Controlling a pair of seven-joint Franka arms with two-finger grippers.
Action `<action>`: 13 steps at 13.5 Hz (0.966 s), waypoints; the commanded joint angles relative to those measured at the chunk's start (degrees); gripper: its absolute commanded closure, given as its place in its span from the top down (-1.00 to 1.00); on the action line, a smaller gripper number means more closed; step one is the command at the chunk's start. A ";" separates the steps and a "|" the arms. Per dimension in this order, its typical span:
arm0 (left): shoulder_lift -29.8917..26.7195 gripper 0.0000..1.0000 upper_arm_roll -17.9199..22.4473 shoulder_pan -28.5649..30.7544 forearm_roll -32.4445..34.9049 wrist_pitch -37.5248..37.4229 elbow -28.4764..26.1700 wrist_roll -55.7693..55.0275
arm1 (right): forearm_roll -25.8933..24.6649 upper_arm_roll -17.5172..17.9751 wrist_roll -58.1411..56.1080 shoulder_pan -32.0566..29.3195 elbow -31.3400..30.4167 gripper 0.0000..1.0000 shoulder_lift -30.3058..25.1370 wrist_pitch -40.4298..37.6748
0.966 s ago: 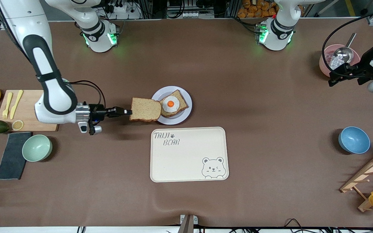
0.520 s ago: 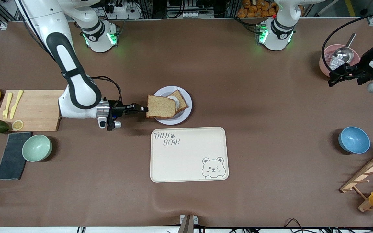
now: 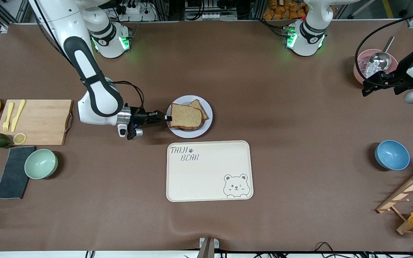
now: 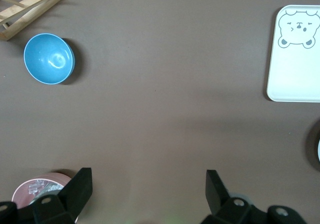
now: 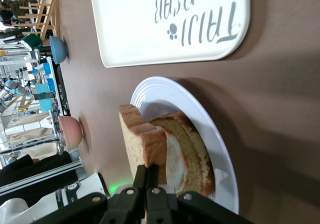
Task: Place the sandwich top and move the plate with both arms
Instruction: 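Lower the bread onto the egg toast and open the right gripper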
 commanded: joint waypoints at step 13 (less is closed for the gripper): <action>1.04 1.00 -0.72 -0.04 -0.04 0.25 0.17 -0.35 | 3.16 -0.70 -2.49 2.87 -1.57 -0.05 0.17 2.75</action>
